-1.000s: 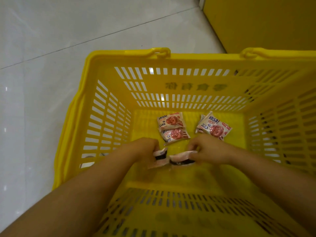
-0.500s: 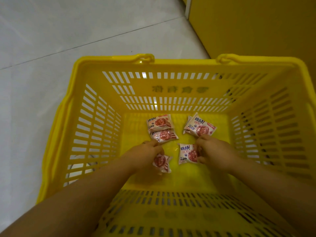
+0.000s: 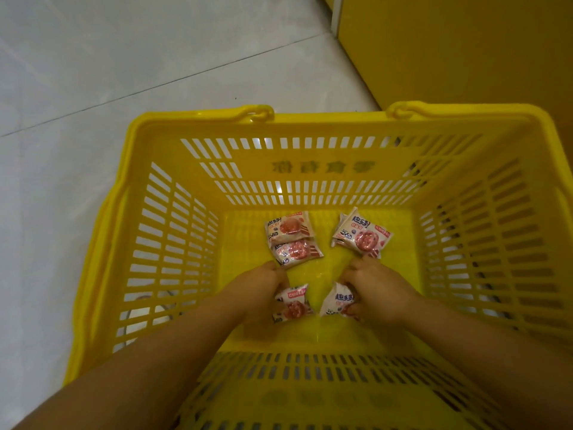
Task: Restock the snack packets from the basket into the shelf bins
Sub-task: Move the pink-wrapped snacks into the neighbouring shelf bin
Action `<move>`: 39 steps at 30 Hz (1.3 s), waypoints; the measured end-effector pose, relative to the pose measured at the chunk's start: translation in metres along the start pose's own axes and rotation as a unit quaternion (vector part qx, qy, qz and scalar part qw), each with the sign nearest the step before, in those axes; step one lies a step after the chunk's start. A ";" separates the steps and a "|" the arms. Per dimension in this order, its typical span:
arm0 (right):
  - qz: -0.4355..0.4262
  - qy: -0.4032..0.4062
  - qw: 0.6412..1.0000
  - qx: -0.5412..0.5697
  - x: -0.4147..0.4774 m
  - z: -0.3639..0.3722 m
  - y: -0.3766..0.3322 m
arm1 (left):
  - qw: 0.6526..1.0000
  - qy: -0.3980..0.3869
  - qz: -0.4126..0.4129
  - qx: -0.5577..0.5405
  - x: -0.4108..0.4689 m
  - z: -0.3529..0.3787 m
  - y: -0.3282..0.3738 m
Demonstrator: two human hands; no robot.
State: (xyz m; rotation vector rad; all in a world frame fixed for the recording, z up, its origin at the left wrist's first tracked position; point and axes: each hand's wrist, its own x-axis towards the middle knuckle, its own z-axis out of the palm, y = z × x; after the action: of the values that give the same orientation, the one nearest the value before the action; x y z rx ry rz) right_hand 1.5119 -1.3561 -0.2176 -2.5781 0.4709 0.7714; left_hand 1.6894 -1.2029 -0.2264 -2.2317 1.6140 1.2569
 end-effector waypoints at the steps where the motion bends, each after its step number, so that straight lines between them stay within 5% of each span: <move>1: -0.014 -0.001 1.000 0.022 -0.001 -0.004 -0.001 | 0.999 0.016 -0.004 -0.037 0.000 -0.001 0.000; 6: -0.102 0.043 0.994 0.015 0.002 -0.011 -0.021 | 0.977 0.038 -0.019 -0.209 0.005 -0.005 0.006; 11: -0.084 0.033 0.993 0.072 0.005 -0.002 -0.034 | 0.919 0.011 0.000 -0.395 0.006 -0.010 0.017; 13: -0.079 0.035 0.991 0.098 0.002 -0.002 -0.030 | 0.933 0.067 -0.005 -0.354 0.008 -0.018 0.015; 17: -0.007 0.092 0.963 0.253 -0.003 -0.025 -0.009 | 0.930 0.299 -0.051 -0.208 0.024 -0.045 0.005; 24: 0.096 0.084 0.923 0.362 0.006 -0.064 0.039 | 0.969 0.128 -0.128 -0.171 0.060 -0.055 0.000; 28: 0.094 0.025 0.973 0.210 0.022 -0.058 0.046 | 0.981 0.082 -0.154 -0.085 0.065 -0.054 0.005; 36: 0.082 -0.015 0.990 0.116 0.033 -0.043 0.042 | 0.972 0.117 -0.067 -0.191 0.044 -0.034 0.016; 39: 0.086 -0.006 0.994 0.064 0.031 -0.040 0.040 | 0.980 0.160 -0.092 -0.077 0.038 -0.007 0.020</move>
State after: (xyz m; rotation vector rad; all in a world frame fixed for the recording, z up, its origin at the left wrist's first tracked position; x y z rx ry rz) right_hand 1.5368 -1.4155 -0.2163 -2.4359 0.7231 0.7856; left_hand 1.6799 -1.2428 -0.2400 -2.7255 1.3976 1.0515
